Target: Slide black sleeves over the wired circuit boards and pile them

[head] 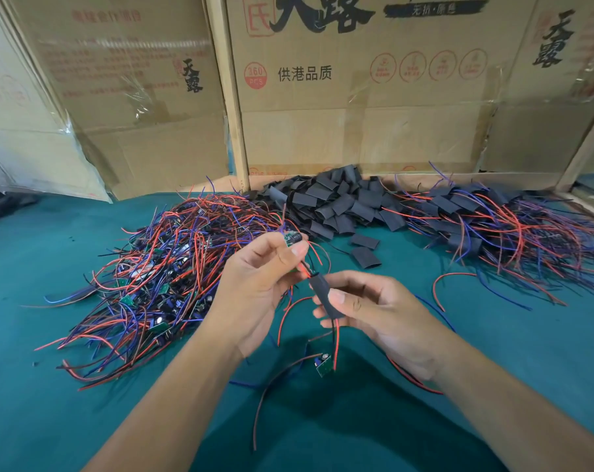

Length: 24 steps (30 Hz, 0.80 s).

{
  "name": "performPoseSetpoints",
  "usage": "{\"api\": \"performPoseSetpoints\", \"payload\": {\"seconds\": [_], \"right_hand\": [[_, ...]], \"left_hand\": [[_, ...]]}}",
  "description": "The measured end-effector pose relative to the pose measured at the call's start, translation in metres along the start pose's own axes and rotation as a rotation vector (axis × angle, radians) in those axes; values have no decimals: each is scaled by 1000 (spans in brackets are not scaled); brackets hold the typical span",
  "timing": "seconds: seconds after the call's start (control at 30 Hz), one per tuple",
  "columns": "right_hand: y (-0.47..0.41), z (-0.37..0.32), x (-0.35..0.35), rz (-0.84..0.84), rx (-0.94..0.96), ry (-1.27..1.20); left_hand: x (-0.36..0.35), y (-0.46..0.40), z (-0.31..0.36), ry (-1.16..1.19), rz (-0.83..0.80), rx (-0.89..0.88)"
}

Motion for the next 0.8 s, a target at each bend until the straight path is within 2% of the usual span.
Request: {"api": "performPoseSetpoints", "payload": {"seconds": [0.13,0.37,0.63,0.8], "right_hand": [[0,-7,5,96,93,13],[7,-28,15,268,250,478],[18,-54,6,323,542,830],[21,-59,3,323,690,1029]], "left_hand": [[-6,4,-10,-72,17,10],[-8,6,-29,24,28,191],[-7,8,-33,88,65,286],[-4,6,-31,61,72,273]]}}
Point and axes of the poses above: each hand's wrist, its own y-axis away from the middle knuckle, its own x-axis out of the back of the hand, z = x × y, the point moved 9 cm from there along -y, towards the middle knuckle, and after that the axes turned 2 degrees about z, right-handed, at the moved point
